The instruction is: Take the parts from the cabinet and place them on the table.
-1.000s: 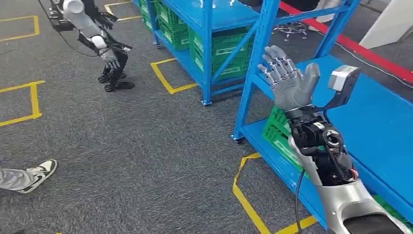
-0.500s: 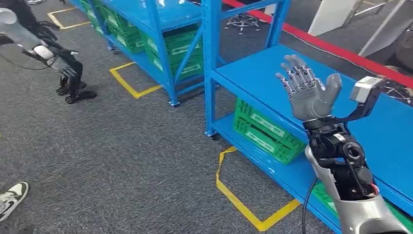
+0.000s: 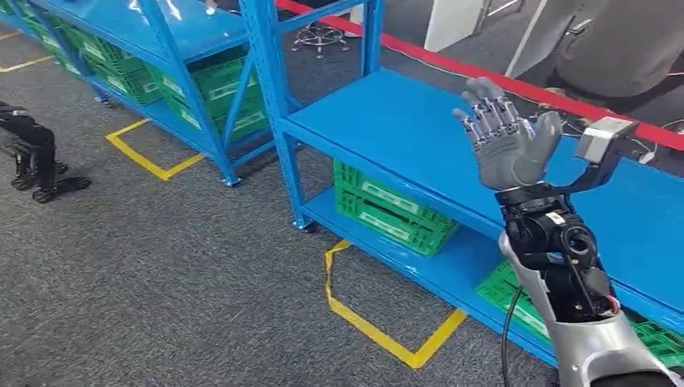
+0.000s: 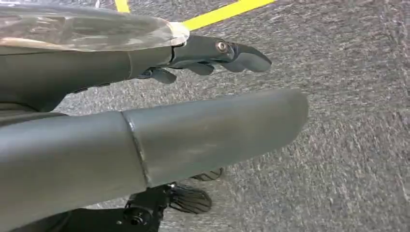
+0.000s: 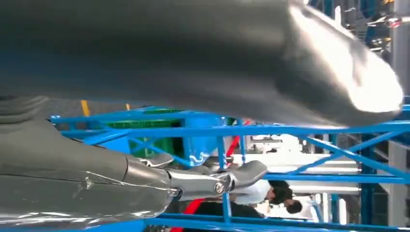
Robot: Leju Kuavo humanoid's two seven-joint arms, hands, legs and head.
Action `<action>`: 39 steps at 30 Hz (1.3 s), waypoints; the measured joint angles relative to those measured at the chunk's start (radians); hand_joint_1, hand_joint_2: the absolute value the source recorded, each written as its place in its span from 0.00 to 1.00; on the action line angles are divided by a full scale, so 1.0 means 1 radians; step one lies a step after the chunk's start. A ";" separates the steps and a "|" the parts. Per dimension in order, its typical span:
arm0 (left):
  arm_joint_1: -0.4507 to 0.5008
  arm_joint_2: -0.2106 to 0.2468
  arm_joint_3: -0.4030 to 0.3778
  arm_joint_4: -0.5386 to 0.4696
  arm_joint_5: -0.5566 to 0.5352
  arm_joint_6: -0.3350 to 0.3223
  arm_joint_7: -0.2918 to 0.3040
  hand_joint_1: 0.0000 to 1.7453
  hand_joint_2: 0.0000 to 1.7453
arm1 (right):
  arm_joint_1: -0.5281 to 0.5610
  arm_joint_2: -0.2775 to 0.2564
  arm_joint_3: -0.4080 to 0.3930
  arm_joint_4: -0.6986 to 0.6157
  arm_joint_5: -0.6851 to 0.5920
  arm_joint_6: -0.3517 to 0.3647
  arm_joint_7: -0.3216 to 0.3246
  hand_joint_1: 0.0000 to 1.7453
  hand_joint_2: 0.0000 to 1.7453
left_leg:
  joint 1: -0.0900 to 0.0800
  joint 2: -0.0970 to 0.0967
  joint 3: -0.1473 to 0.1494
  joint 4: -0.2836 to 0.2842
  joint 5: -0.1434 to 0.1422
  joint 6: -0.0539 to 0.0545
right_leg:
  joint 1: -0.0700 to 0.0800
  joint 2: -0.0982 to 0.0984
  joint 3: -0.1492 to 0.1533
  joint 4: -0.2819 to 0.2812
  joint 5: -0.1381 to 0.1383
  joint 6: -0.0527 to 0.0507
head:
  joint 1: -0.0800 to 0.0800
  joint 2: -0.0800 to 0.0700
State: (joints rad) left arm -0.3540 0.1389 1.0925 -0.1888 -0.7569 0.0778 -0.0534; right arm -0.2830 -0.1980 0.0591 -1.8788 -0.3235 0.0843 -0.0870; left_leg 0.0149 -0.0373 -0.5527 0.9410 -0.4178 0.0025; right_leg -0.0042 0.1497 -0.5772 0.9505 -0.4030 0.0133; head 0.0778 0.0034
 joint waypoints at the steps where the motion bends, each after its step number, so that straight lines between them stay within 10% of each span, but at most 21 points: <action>1: -0.003 0.003 0.000 0.000 0.002 0.002 0.000 0.00 0.00 | -0.011 0.000 0.001 0.007 0.003 0.000 -0.011 0.00 0.00 | -0.002 0.011 0.001 -0.004 0.003 0.006 | 0.003 -0.062 -0.015 0.026 -0.022 0.000 | 0.001 0.000; 3: 0.004 0.006 0.000 0.000 0.006 0.003 0.000 0.00 0.00 | -0.042 0.001 0.008 0.031 0.007 0.001 -0.028 0.00 0.00 | -0.006 0.034 0.001 -0.004 0.001 0.013 | 0.001 -0.131 -0.081 0.181 -0.106 0.005 | 0.017 0.000; 6: 0.012 0.009 0.001 0.000 0.007 0.009 0.000 0.00 0.00 | -0.045 0.002 0.014 0.058 0.010 0.002 -0.035 0.00 0.00 | -0.008 0.071 0.000 -0.003 -0.001 0.014 | -0.006 -0.144 -0.151 0.347 -0.153 0.011 | 0.019 0.000; 9: 0.012 0.008 0.002 0.000 0.010 0.010 0.000 0.00 0.00 | -0.059 0.002 0.019 0.077 0.010 0.008 -0.045 0.00 0.00 | -0.008 0.102 0.005 -0.001 -0.007 0.008 | -0.006 -0.173 -0.034 0.128 -0.039 0.007 | 0.024 0.000; 11: 0.012 0.010 0.003 0.000 0.012 0.012 -0.001 0.00 0.00 | -0.085 0.003 0.023 0.097 0.010 0.013 -0.051 0.00 0.00 | -0.019 0.123 0.008 0.002 -0.012 -0.002 | 0.015 -0.268 0.019 0.017 -0.034 0.000 | 0.025 0.000; 15: 0.015 0.011 0.004 0.000 0.014 0.013 -0.002 0.00 0.00 | -0.102 0.006 0.027 0.128 0.009 0.017 -0.061 0.00 0.00 | -0.024 0.176 0.009 0.006 -0.017 -0.015 | 0.012 -0.210 0.020 0.009 -0.027 -0.026 | 0.016 0.000; 18: 0.010 0.011 0.005 0.000 0.014 0.014 -0.002 0.00 0.00 | -0.139 0.013 0.032 0.154 0.009 0.020 -0.063 0.00 0.00 | -0.014 0.059 -0.057 0.151 -0.101 -0.031 | 0.003 -0.175 0.018 0.006 -0.019 -0.040 | 0.006 0.000; 21: 0.017 0.013 0.007 0.000 0.014 0.019 -0.002 0.00 0.00 | -0.145 0.020 0.040 0.179 0.008 0.021 -0.063 0.00 0.00 | -0.014 0.044 -0.169 0.351 -0.157 -0.034 | 0.004 -0.129 0.016 0.007 -0.016 -0.044 | 0.002 0.000; 24: 0.016 0.012 0.007 0.000 0.014 0.019 -0.002 0.00 0.00 | -0.151 0.024 0.044 0.197 0.008 0.022 -0.066 0.00 0.00 | -0.012 0.029 -0.095 0.171 -0.037 -0.024 | 0.004 -0.084 0.017 0.007 -0.015 -0.042 | 0.000 0.000; 26: 0.013 0.016 0.007 0.000 0.014 0.019 -0.002 0.00 0.00 | -0.156 0.027 0.045 0.206 0.008 0.022 -0.069 0.00 0.00 | -0.006 -0.053 -0.030 0.025 0.006 -0.014 | 0.004 -0.061 0.014 0.008 -0.013 -0.038 | -0.001 0.000; 30: 0.010 0.015 0.007 0.000 0.011 0.019 -0.002 0.00 0.00 | -0.162 0.029 0.045 0.222 0.008 0.023 -0.073 0.00 0.00 | -0.008 -0.016 -0.020 0.008 0.008 -0.007 | -0.001 -0.012 0.002 0.005 -0.006 -0.013 | 0.001 0.000; 33: 0.003 0.012 0.007 0.000 0.007 0.017 -0.002 0.00 0.00 | -0.165 0.029 0.045 0.227 0.008 0.023 -0.075 0.00 0.00 | -0.004 0.019 -0.013 -0.004 0.010 0.006 | 0.005 -0.116 -0.049 0.111 -0.080 -0.001 | 0.016 0.000; 36: 0.008 0.011 0.007 0.000 0.003 0.014 -0.002 0.00 0.00 | -0.148 0.029 0.047 0.229 0.009 0.021 -0.074 0.00 0.00 | -0.007 0.058 -0.013 -0.003 0.007 0.010 | -0.001 -0.141 -0.148 0.336 -0.164 0.007 | 0.018 0.000; 39: 0.007 0.008 0.007 0.000 0.002 0.012 0.000 0.00 0.00 | -0.141 0.029 0.047 0.230 0.009 0.020 -0.070 0.00 0.00 | -0.007 0.089 -0.008 -0.002 0.002 0.006 | -0.006 -0.150 -0.090 0.226 -0.088 0.007 | 0.022 0.000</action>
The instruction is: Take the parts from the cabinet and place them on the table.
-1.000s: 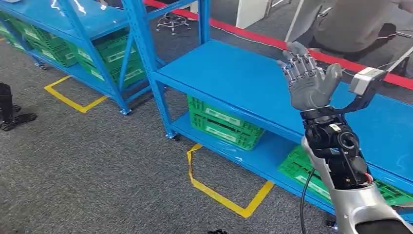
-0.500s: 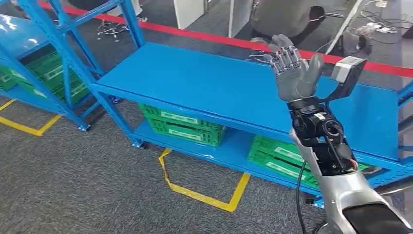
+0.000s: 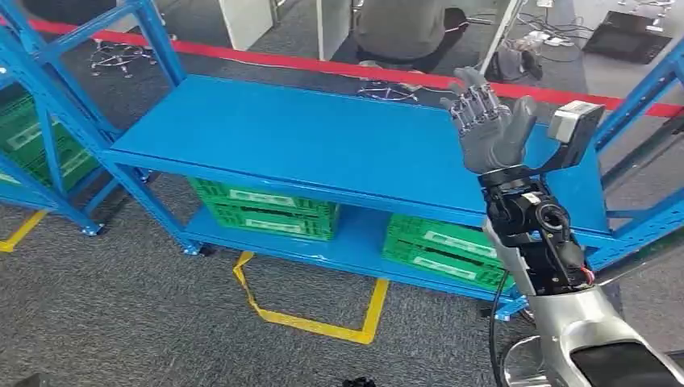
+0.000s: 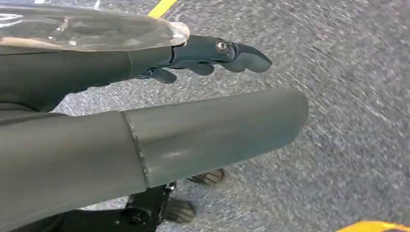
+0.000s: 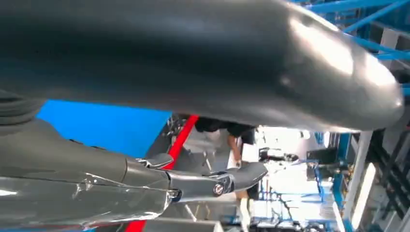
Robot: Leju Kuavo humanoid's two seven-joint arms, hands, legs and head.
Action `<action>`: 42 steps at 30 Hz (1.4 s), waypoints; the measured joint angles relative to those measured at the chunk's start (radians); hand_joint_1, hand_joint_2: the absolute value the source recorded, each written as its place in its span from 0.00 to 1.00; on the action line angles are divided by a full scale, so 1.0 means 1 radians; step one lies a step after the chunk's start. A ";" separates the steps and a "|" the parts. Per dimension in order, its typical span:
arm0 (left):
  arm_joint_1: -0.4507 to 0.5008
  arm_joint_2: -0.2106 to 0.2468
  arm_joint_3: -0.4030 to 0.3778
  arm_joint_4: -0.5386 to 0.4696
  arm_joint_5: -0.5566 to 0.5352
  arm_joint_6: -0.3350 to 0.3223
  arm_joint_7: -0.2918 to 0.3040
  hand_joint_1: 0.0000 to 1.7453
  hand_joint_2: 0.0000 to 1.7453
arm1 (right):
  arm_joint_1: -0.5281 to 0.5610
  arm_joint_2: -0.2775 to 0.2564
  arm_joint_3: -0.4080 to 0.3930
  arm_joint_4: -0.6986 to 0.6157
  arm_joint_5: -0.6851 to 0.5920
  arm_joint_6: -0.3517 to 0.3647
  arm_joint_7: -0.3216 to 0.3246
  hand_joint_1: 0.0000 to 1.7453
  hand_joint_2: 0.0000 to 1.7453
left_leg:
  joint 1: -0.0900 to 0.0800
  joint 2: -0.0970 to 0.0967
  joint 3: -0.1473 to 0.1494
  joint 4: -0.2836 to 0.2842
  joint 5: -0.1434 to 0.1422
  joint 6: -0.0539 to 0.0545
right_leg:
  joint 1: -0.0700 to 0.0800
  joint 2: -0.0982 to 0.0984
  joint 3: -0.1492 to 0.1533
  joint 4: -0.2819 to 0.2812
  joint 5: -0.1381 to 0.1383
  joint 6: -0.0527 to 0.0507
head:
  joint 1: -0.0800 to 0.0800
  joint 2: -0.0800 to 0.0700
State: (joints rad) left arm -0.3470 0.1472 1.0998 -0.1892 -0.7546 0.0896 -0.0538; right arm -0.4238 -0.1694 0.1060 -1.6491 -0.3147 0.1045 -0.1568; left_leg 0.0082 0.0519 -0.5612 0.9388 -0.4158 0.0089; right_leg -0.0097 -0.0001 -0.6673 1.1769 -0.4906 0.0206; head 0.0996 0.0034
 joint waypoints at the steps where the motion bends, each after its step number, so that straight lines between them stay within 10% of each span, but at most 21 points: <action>1: -0.002 -0.001 0.000 0.000 0.000 0.000 0.000 0.00 0.00 | -0.001 0.000 0.000 -0.002 0.000 0.000 0.002 0.00 0.00 | 0.000 0.015 0.006 0.001 -0.004 -0.005 | 0.000 -0.024 0.074 -0.141 0.062 -0.003 | 0.002 0.000; 2: -0.003 0.000 0.000 0.000 0.000 0.000 0.000 0.00 0.00 | -0.001 0.000 -0.001 -0.003 0.000 0.000 0.003 0.00 0.00 | -0.004 0.026 0.010 0.001 -0.007 -0.009 | 0.008 -0.072 0.105 -0.205 0.056 -0.005 | 0.003 0.000; 3: -0.003 -0.001 0.000 0.000 -0.002 0.000 0.000 0.00 0.00 | -0.003 0.000 0.000 -0.003 0.000 0.000 0.005 0.00 0.00 | -0.009 0.035 0.009 0.005 -0.011 -0.015 | 0.021 -0.080 0.111 -0.224 0.052 -0.014 | 0.004 0.000; 7: -0.006 0.002 0.000 0.000 -0.002 0.000 0.002 0.00 0.00 | 0.006 0.000 -0.003 -0.004 0.000 0.000 0.006 0.00 0.00 | -0.011 0.079 0.014 0.007 -0.017 -0.032 | 0.015 -0.028 0.117 -0.225 0.064 -0.037 | -0.005 0.000; 9: -0.010 -0.001 0.000 0.000 -0.002 0.000 0.002 0.00 0.00 | 0.002 0.000 -0.002 -0.008 0.000 0.002 0.006 0.00 0.00 | -0.001 -0.016 -0.026 0.102 -0.079 -0.042 | 0.009 -0.009 0.118 -0.228 0.068 -0.046 | -0.014 0.000; 11: -0.005 0.002 0.000 0.000 -0.003 0.000 0.003 0.00 0.00 | 0.007 0.000 -0.003 -0.008 0.000 0.001 0.006 0.00 0.00 | 0.000 -0.043 -0.113 0.278 -0.153 -0.047 | 0.009 0.015 0.115 -0.228 0.070 -0.051 | -0.020 0.000; 13: -0.001 0.000 0.000 0.000 -0.005 0.000 0.008 0.00 0.00 | 0.013 0.000 -0.003 -0.008 0.000 0.000 0.007 0.00 0.00 | 0.000 -0.046 -0.157 0.346 -0.151 -0.047 | 0.010 0.044 0.114 -0.228 0.071 -0.052 | -0.021 0.000; 16: -0.007 -0.001 0.000 0.000 -0.008 0.000 0.010 0.00 0.00 | 0.011 0.000 -0.003 -0.008 0.001 0.000 0.007 0.00 0.00 | 0.000 -0.063 -0.059 0.122 -0.020 -0.035 | 0.010 0.085 0.117 -0.227 0.072 -0.050 | -0.021 0.000; 18: -0.011 0.004 0.000 0.000 -0.009 0.000 0.011 0.00 0.00 | 0.010 0.000 -0.003 -0.008 0.002 0.000 0.007 0.00 0.00 | 0.007 -0.141 -0.005 0.006 0.001 -0.026 | 0.012 0.106 0.110 -0.224 0.073 -0.043 | -0.022 0.000; 22: -0.017 -0.001 0.000 0.000 -0.011 0.000 0.013 0.00 0.00 | 0.012 0.000 -0.005 -0.008 0.007 -0.003 0.007 0.00 0.00 | 0.005 -0.088 0.002 -0.009 0.008 -0.013 | 0.007 0.147 0.095 -0.227 0.077 -0.015 | -0.021 0.000; 24: -0.022 0.000 0.000 0.000 -0.012 0.000 0.013 0.00 0.00 | 0.010 0.000 -0.006 -0.008 0.008 -0.004 0.007 0.00 0.00 | 0.005 -0.068 0.007 -0.016 0.008 -0.004 | 0.010 0.041 0.062 -0.156 0.026 -0.007 | -0.008 0.000; 28: -0.015 -0.002 0.000 0.000 -0.013 0.000 0.013 0.00 0.00 | 0.017 0.000 -0.005 -0.007 0.008 -0.005 0.007 0.00 0.00 | 0.005 -0.018 0.007 -0.015 0.004 -0.001 | -0.002 0.007 -0.066 0.118 -0.079 0.008 | -0.002 0.000; 30: -0.015 -0.004 0.000 0.000 -0.013 0.000 0.013 0.00 0.00 | 0.017 0.000 -0.005 -0.006 0.008 -0.006 0.007 0.00 0.00 | 0.007 0.006 0.011 -0.013 -0.001 -0.007 | -0.007 -0.002 -0.013 0.014 -0.008 0.012 | 0.000 0.000; 32: -0.016 -0.006 0.000 0.000 -0.013 0.000 0.014 0.00 0.00 | 0.014 0.000 -0.005 -0.006 0.011 -0.006 0.007 0.00 0.00 | 0.007 0.023 0.019 -0.008 -0.010 -0.019 | -0.007 -0.055 0.092 -0.185 0.074 0.011 | 0.003 0.000; 33: -0.016 -0.004 0.000 0.000 -0.013 0.000 0.013 0.00 0.00 | 0.009 0.000 -0.005 -0.006 0.013 -0.005 0.007 0.00 0.00 | -0.002 0.029 0.016 -0.006 -0.013 -0.025 | 0.004 -0.076 0.118 -0.215 0.056 0.009 | 0.006 0.000; 37: -0.021 -0.004 0.000 0.000 -0.015 0.000 0.015 0.00 0.00 | 0.013 0.000 -0.006 -0.006 0.025 -0.008 0.005 0.00 0.00 | 0.000 0.058 0.020 -0.004 -0.014 -0.044 | 0.006 -0.041 0.108 -0.220 0.064 -0.024 | -0.007 0.000; 38: -0.023 -0.004 0.000 0.000 -0.016 0.000 0.015 0.00 0.00 | 0.011 0.000 -0.005 -0.007 0.028 -0.008 0.004 0.00 0.00 | 0.003 0.033 0.018 0.010 -0.029 -0.051 | 0.001 -0.039 0.112 -0.224 0.066 -0.029 | -0.011 0.000; 40: -0.025 -0.002 0.000 0.000 -0.017 0.000 0.015 0.00 0.00 | 0.008 0.000 -0.005 -0.007 0.033 -0.008 0.004 0.00 0.00 | -0.001 0.022 0.019 -0.006 -0.018 0.013 | 0.010 -0.033 0.113 -0.220 0.060 -0.028 | -0.023 0.000; 42: -0.026 -0.002 0.000 0.000 -0.017 0.000 0.017 0.00 0.00 | 0.009 0.000 -0.005 -0.007 0.037 -0.007 0.004 0.00 0.00 | 0.000 0.023 0.022 -0.007 -0.018 0.009 | 0.012 -0.026 0.114 -0.220 0.058 -0.031 | -0.026 0.000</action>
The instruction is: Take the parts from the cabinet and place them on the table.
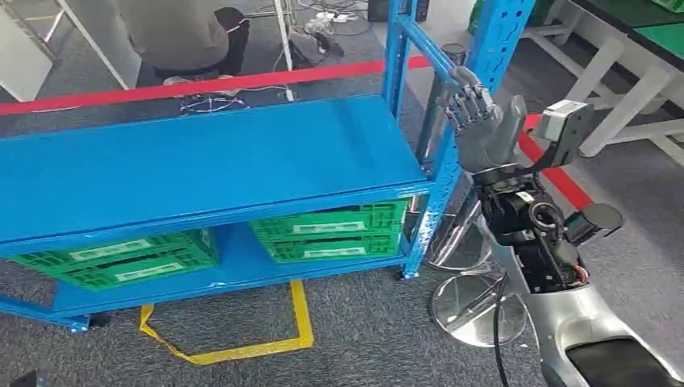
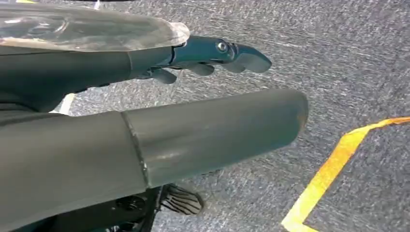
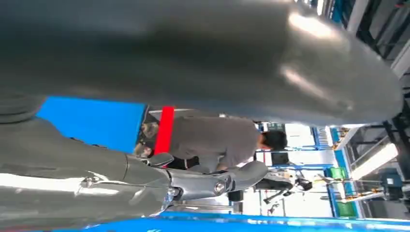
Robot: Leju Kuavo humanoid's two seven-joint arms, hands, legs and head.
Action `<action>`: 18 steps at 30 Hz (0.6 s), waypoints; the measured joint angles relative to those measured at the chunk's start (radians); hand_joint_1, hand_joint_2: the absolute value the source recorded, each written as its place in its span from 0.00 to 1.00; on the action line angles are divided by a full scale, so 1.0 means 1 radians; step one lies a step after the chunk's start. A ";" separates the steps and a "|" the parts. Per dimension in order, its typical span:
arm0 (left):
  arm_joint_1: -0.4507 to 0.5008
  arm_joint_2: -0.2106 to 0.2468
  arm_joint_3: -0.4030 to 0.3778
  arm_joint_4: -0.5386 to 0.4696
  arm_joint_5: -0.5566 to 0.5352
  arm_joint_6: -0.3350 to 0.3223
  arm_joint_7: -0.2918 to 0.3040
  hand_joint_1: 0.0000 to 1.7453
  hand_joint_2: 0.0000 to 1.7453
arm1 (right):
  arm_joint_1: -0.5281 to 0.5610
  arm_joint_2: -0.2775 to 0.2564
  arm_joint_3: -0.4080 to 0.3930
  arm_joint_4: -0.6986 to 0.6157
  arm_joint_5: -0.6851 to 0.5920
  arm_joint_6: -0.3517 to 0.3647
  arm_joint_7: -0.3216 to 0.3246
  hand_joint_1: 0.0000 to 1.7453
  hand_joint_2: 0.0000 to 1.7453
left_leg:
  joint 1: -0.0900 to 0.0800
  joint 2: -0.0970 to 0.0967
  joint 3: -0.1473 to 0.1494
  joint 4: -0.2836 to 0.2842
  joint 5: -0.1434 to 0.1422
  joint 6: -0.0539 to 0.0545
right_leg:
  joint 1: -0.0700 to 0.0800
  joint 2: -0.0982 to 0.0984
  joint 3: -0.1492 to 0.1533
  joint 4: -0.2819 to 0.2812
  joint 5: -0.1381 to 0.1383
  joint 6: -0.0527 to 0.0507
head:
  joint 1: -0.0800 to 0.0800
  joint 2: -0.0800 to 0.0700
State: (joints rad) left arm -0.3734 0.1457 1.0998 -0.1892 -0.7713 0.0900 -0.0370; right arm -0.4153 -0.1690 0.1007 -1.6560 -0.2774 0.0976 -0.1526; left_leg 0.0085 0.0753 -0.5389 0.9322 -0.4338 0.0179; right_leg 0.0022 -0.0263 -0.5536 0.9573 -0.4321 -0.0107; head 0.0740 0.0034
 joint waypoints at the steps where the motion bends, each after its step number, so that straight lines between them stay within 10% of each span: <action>1: 0.000 0.000 0.000 0.000 0.000 0.000 0.000 0.00 0.00 | 0.000 0.000 0.000 0.000 0.001 0.002 0.000 0.00 0.00 | 0.000 0.000 0.000 -0.003 0.004 -0.006 | 0.000 0.001 -0.001 0.000 0.000 -0.001 | -0.002 0.000; 9: 0.012 0.002 0.000 0.000 0.011 -0.005 -0.006 0.00 0.00 | -0.004 0.000 0.002 0.024 0.016 0.005 0.034 0.00 0.00 | 0.001 -0.004 0.001 -0.012 0.011 -0.041 | 0.001 -0.003 -0.005 0.001 0.000 -0.003 | -0.001 0.000; 18: 0.029 0.010 0.000 0.000 0.023 -0.013 -0.019 0.00 0.00 | -0.021 0.000 0.005 0.095 0.012 0.013 0.047 0.00 0.00 | -0.002 -0.007 0.000 -0.010 0.009 -0.046 | -0.003 -0.004 -0.004 0.000 0.000 -0.003 | -0.001 0.000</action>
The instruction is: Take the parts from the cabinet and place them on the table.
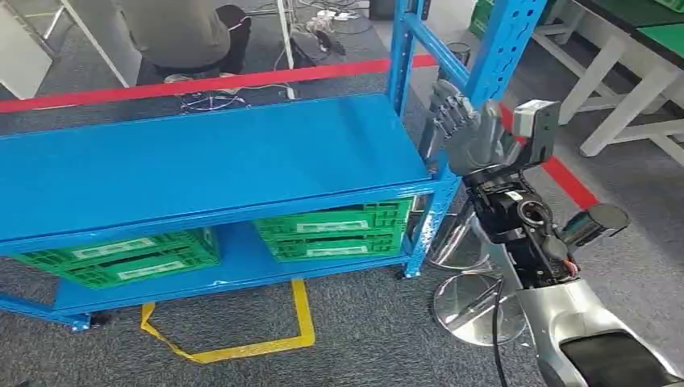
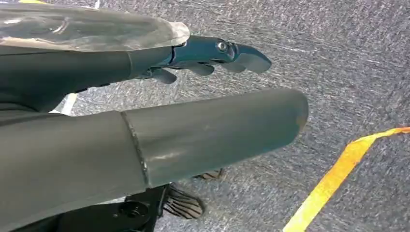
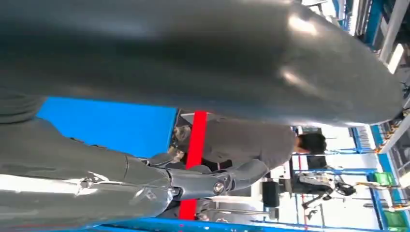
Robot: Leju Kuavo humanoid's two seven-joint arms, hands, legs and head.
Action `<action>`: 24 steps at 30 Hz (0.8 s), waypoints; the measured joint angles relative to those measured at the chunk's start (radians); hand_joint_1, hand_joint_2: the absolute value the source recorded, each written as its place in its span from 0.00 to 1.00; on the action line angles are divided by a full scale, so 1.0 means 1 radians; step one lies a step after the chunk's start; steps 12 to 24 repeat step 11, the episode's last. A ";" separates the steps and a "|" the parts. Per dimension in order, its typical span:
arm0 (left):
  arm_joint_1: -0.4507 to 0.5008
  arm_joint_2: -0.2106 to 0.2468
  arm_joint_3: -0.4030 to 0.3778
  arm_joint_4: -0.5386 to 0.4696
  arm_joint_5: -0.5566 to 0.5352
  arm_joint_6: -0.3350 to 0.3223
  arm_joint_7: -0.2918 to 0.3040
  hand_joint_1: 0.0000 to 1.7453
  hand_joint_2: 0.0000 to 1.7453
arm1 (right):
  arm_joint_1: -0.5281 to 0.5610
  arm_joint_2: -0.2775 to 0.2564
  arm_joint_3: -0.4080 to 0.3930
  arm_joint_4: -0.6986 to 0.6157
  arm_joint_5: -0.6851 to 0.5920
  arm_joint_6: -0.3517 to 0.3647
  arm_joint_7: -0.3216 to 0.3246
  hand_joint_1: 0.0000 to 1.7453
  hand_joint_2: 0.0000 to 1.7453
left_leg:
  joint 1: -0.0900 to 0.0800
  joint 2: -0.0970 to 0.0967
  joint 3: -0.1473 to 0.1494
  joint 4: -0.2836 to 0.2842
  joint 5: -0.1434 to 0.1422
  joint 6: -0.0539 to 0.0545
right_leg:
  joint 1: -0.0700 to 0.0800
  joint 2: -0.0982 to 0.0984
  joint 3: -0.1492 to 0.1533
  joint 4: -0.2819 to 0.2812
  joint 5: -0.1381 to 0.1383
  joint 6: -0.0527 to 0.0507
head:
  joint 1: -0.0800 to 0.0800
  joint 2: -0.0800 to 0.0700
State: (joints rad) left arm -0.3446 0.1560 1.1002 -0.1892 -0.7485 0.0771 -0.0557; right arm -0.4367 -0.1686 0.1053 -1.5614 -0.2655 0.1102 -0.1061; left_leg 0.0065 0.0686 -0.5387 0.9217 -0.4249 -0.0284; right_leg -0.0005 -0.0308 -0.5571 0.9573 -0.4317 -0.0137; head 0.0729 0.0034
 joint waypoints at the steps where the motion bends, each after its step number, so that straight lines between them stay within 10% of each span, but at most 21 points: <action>1: 0.001 0.001 0.000 0.000 0.000 0.000 0.000 0.00 0.00 | -0.001 0.000 0.000 0.005 0.000 0.000 0.000 0.00 0.00 | 0.000 -0.001 0.000 0.000 0.000 0.000 | 0.000 0.000 0.000 0.000 0.000 0.000 | 0.000 0.000; 10: 0.004 0.006 0.000 0.000 0.001 0.000 -0.001 0.00 0.00 | -0.007 0.000 0.006 0.034 0.000 0.001 0.000 0.00 0.00 | 0.000 -0.002 -0.001 0.002 -0.001 0.001 | 0.000 -0.002 0.001 -0.001 0.001 0.002 | 0.000 0.000; 11: 0.005 0.006 0.000 0.000 0.001 0.000 -0.001 0.00 0.00 | -0.008 0.000 0.006 0.036 0.000 0.002 0.000 0.00 1.00 | 0.000 -0.003 -0.001 0.002 -0.001 0.001 | 0.000 -0.002 0.001 -0.001 0.001 0.002 | 0.000 0.000; 24: 0.005 0.006 0.000 0.000 0.001 0.000 -0.001 0.00 0.00 | -0.008 0.000 0.006 0.036 0.000 0.002 0.000 0.00 1.00 | 0.000 -0.003 -0.001 0.002 -0.001 0.001 | 0.000 -0.002 0.001 -0.001 0.001 0.002 | 0.000 0.000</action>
